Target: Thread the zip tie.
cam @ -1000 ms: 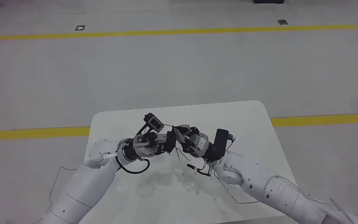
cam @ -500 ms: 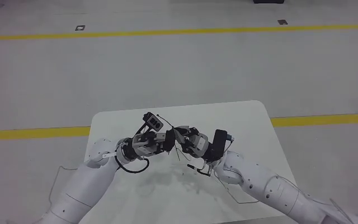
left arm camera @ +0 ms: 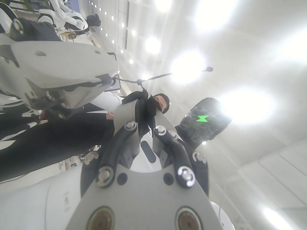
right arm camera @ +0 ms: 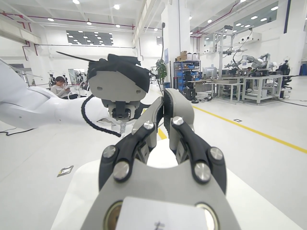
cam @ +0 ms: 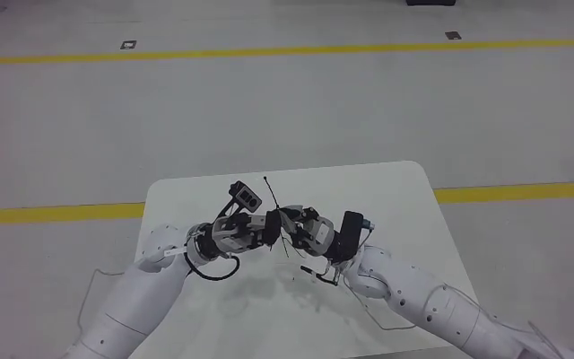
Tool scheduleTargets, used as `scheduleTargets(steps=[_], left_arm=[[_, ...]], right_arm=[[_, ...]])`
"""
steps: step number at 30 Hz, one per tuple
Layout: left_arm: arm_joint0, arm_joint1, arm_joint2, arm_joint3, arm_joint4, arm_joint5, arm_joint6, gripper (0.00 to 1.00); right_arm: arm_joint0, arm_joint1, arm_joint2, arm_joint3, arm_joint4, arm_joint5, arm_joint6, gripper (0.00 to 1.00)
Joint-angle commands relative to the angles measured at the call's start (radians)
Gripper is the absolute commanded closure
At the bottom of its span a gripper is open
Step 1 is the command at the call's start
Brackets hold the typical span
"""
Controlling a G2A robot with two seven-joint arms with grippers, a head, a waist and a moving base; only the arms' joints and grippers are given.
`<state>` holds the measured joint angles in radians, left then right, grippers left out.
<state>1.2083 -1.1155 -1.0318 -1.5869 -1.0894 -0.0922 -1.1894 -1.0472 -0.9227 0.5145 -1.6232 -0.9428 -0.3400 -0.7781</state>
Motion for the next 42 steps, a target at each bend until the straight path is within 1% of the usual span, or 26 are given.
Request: scheduleTargets(steps=[1,11,20,42], left_arm=[[0.003,0.000,-0.001,-0.004,0.001,-0.001,0.002,1.00],[0.013,-0.002,-0.010,-0.026,0.005,-0.007,0.011,1.00],[0.014,-0.003,-0.015,-0.044,0.012,-0.008,0.014,1.00],[-0.009,-0.008,-0.041,-0.065,0.017,-0.018,0.012,1.00]], right_arm=[[-0.002,0.001,0.001,-0.003,-0.002,0.000,-0.001,1.00],[-0.018,0.003,0.000,0.002,-0.009,0.000,-0.002,1.00],[-0.027,0.003,0.000,0.013,-0.012,0.000,-0.002,1.00],[-0.027,-0.007,-0.009,0.040,-0.012,0.000,0.015,1.00]])
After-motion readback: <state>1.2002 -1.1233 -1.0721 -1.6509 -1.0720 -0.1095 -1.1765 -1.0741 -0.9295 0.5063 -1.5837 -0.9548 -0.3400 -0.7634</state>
